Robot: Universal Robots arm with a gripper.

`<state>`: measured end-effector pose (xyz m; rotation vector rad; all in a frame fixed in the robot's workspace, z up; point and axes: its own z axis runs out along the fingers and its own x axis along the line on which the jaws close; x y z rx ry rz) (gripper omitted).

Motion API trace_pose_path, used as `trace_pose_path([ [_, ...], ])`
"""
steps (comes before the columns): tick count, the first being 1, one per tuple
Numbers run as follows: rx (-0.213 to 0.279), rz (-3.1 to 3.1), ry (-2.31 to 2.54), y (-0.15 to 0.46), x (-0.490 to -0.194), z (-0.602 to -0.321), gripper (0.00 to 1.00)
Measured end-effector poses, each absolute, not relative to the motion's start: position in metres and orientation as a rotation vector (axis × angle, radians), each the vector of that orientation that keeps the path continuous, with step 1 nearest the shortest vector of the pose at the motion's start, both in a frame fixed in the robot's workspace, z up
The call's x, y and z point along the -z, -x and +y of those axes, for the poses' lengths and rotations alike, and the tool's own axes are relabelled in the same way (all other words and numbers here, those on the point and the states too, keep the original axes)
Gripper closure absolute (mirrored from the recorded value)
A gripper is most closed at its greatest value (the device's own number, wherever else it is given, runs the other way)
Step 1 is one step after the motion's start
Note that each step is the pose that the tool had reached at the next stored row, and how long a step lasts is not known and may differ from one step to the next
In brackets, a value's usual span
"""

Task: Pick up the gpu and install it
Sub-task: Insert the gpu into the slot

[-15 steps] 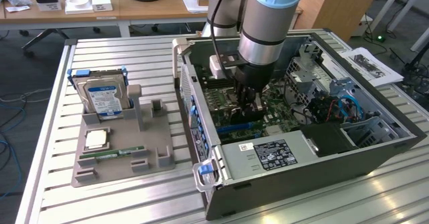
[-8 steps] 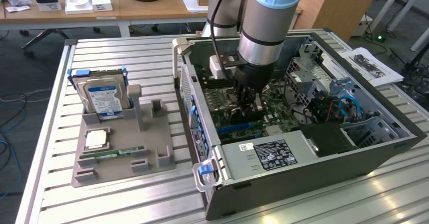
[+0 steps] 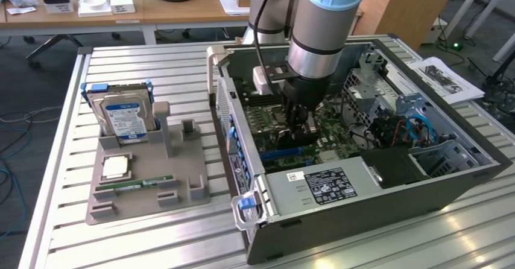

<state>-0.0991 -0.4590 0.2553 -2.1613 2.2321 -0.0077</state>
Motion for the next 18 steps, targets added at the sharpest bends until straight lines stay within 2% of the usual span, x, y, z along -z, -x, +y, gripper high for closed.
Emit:
trace_pose_path([
  [18,0.008,2.25,2.143,0.1009,-0.2552,-0.459,0.73],
])
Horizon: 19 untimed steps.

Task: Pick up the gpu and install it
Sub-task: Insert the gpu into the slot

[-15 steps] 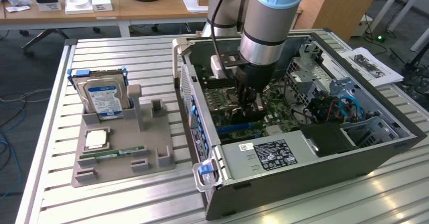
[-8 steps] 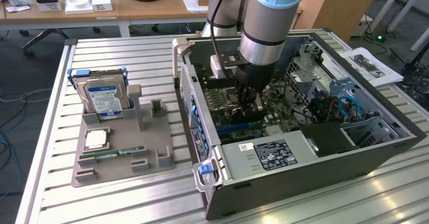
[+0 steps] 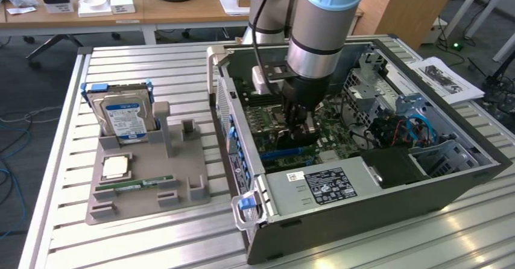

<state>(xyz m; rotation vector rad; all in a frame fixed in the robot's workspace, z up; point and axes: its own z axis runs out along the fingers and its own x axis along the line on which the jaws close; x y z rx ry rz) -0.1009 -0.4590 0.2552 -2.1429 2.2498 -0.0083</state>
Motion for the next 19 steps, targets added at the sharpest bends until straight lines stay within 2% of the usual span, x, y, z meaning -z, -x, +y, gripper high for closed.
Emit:
trace_pose_path([
  [19,0.008,2.254,2.138,0.1009,-0.2512,-0.459,0.73],
])
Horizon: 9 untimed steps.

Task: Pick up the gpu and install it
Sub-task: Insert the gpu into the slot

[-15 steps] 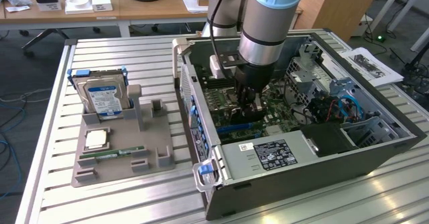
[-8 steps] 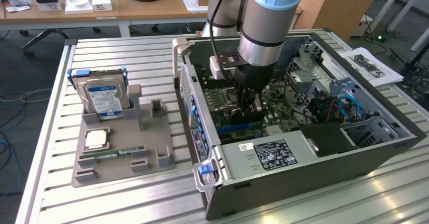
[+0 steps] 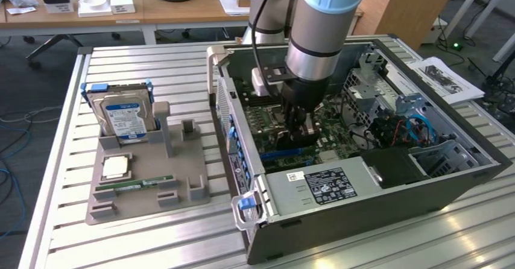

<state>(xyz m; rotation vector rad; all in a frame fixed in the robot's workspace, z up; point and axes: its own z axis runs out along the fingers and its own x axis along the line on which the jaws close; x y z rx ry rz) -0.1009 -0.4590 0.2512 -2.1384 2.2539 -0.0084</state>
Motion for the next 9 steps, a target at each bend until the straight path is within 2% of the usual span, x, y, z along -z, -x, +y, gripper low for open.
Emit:
trace_pose_path([
  [9,0.009,2.254,2.138,0.1009,-0.2486,-0.459,0.73],
])
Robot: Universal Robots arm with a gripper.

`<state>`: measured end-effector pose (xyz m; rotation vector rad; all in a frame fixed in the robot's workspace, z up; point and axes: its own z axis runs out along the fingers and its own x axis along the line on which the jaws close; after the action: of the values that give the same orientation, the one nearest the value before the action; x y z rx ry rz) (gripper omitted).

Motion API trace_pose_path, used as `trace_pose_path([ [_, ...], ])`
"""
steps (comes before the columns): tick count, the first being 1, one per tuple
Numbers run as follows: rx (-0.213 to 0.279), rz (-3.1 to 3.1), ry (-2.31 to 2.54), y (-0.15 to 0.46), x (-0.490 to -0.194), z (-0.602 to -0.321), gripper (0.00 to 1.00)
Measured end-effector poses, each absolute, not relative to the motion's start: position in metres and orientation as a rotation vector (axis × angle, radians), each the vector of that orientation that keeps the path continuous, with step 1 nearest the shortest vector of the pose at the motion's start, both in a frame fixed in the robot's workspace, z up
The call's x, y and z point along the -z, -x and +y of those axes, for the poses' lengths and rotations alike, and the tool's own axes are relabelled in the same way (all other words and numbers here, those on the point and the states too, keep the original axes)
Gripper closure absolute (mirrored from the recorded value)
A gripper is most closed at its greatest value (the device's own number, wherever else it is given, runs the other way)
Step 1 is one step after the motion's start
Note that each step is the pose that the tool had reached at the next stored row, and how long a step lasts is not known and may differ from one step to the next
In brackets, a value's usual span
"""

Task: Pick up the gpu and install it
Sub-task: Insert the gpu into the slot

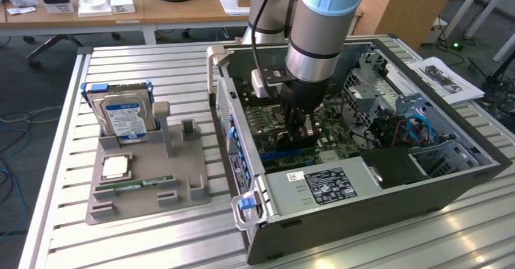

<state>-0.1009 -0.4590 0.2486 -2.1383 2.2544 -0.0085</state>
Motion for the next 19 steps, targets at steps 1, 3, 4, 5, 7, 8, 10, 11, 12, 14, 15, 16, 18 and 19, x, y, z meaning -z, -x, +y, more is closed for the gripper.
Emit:
trace_pose_path([
  [1,0.008,2.256,2.136,0.1009,-0.2485,-0.459,0.73],
  [3,0.009,2.264,2.128,0.1009,-0.2486,-0.4591,0.73],
  [4,0.009,2.268,2.123,0.1009,-0.2486,-0.4591,0.73],
  [5,0.009,2.272,2.119,0.1009,-0.2486,-0.4591,0.73],
  [7,0.009,2.277,2.115,0.1009,-0.2486,-0.4591,0.73],
  [8,0.009,2.277,2.115,0.1009,-0.2486,-0.4591,0.73],
  [10,0.009,2.278,2.114,0.1009,-0.2484,-0.4591,0.73],
  [11,0.009,2.278,2.112,0.1009,-0.2478,-0.459,0.73],
  [12,0.009,2.281,2.11,0.1009,-0.2476,-0.4591,0.73],
  [14,0.009,2.285,2.106,0.101,-0.2477,-0.4591,0.73],
  [15,0.009,2.285,2.106,0.101,-0.2476,-0.4591,0.73],
  [16,0.009,2.286,2.105,0.101,-0.2476,-0.4591,0.73],
  [18,0.009,2.291,2.099,0.101,-0.2474,-0.4591,0.73],
  [19,0.009,2.293,2.097,0.101,-0.2475,-0.4591,0.73],
])
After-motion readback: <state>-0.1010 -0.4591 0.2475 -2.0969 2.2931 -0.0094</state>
